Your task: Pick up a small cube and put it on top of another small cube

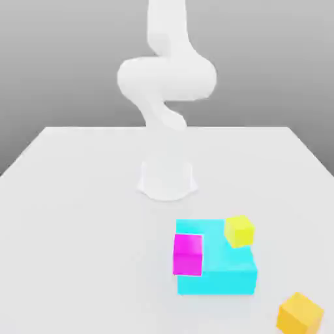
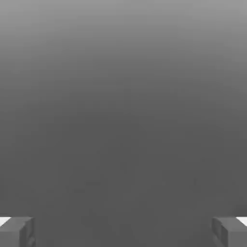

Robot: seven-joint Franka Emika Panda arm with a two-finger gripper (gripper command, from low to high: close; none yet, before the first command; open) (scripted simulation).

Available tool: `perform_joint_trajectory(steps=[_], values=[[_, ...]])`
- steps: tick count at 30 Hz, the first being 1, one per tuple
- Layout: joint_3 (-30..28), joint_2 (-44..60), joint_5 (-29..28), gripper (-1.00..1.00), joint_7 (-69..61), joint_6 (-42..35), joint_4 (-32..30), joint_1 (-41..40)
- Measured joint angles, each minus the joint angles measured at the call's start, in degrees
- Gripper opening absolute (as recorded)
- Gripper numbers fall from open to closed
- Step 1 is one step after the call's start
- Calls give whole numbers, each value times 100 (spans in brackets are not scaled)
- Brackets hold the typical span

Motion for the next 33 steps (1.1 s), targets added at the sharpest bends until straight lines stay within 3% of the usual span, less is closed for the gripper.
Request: perform_joint_trajectory(steps=[16, 33], values=[[-566, 3356, -189, 0, 619, 446, 921, -870], [-941, 6926, 791, 0, 494, 899, 1895, -2075]])
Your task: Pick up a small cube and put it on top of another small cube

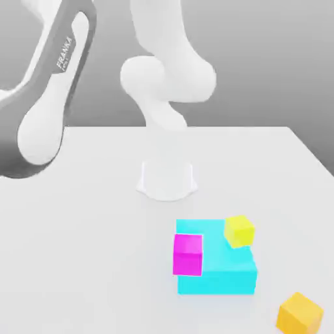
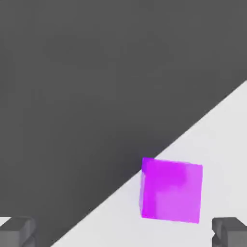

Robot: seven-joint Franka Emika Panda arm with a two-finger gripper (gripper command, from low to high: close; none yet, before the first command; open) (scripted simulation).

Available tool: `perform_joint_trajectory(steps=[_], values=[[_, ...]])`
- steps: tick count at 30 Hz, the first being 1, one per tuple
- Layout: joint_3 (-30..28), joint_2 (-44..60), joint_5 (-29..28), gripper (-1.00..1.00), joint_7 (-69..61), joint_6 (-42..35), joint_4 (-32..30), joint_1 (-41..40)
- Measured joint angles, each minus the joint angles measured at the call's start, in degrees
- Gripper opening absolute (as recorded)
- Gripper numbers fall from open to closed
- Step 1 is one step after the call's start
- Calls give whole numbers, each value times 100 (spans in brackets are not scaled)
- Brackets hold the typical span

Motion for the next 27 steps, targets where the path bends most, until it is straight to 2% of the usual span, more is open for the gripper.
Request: perform_joint_trajectory(steps=[4, 5, 12, 16, 27], values=[[113, 831, 198, 0, -80, 427, 210, -219], [146, 1008, 231, -100, -100, 555, 252, -248], [143, 1039, 265, -100, -123, 573, 260, -246], [36, 349, 120, -100, -60, 94, 50, -109], [681, -1962, -700, -100, -367, -132, -1976, 1044]])
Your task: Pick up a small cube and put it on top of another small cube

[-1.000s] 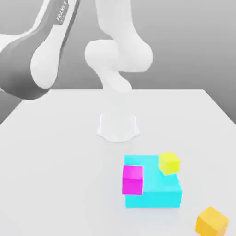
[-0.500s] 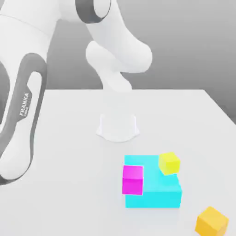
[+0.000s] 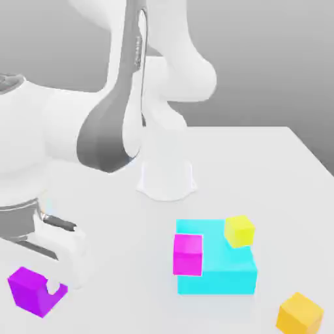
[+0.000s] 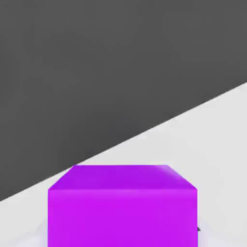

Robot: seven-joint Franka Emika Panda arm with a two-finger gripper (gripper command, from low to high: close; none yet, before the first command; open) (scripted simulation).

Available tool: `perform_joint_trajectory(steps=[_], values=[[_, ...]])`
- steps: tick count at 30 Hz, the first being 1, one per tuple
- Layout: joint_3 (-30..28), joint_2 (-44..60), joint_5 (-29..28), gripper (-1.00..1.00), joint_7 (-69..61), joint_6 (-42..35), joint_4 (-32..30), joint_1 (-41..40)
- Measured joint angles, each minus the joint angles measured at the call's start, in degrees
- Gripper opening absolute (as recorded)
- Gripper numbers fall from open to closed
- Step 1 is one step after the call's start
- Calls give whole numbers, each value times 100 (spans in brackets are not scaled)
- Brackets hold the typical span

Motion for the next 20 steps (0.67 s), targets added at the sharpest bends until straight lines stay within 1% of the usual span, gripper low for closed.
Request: perform_joint_trajectory(steps=[5, 11, 13, 16, 17, 20], values=[[355, -1040, -58, -100, -354, -94, -945, 672], [646, -2298, 133, -100, -966, -212, -2082, 1222], [714, -2299, 170, -100, -1072, 21, -2316, 1322], [738, -1811, 134, -100, -1066, 692, -2499, 1347], [742, -1656, 115, 100, -1053, 887, -2540, 1345], [742, -1656, 115, 100, -1053, 887, -2540, 1345]])
